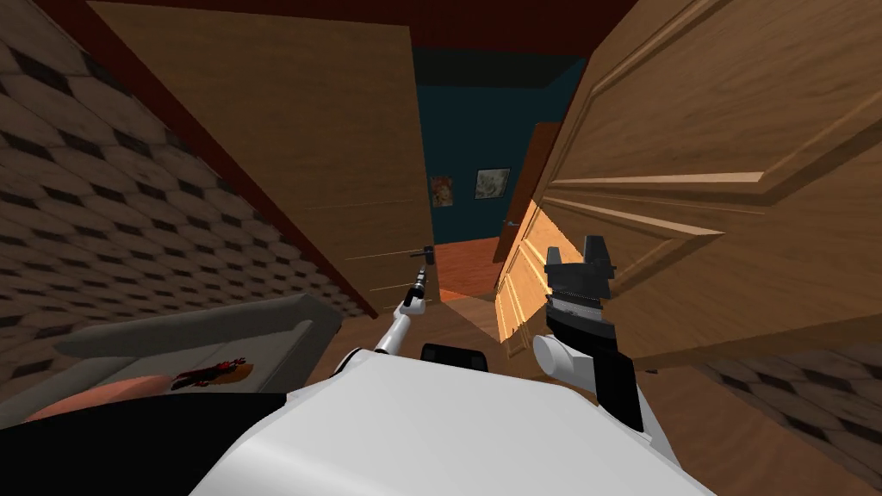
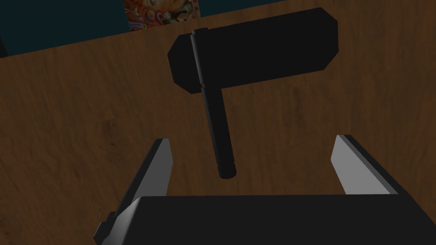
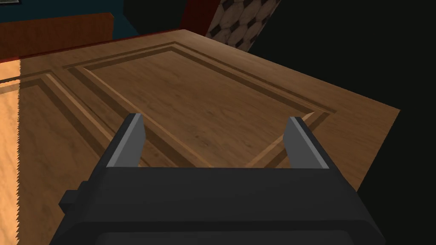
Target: Pull the door open
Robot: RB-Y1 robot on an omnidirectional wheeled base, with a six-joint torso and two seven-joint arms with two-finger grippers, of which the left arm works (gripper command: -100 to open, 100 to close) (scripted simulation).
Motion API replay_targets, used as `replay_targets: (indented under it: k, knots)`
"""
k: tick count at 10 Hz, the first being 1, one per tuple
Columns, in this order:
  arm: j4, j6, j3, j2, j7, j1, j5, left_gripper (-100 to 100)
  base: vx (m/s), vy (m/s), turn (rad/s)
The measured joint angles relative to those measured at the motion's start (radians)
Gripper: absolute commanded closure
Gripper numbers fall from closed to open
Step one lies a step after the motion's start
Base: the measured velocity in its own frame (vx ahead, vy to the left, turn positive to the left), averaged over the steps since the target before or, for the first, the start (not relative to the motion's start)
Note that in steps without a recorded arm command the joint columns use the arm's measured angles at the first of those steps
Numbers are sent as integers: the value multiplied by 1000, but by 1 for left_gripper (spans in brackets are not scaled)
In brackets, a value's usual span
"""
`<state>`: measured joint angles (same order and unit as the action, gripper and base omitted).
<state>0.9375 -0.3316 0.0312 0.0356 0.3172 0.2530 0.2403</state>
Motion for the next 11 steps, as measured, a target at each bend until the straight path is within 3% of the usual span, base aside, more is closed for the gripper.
replay_targets:
  k: [4,6,11]
  knots:
    - [-16,-2,66,1,17,13,7,-100,11,-5,-202]
    - [-15,-8,98,-5,27,19,18,-100,96,4,-65]
    - [-26,-34,177,-31,58,54,63,-100,197,25,129]
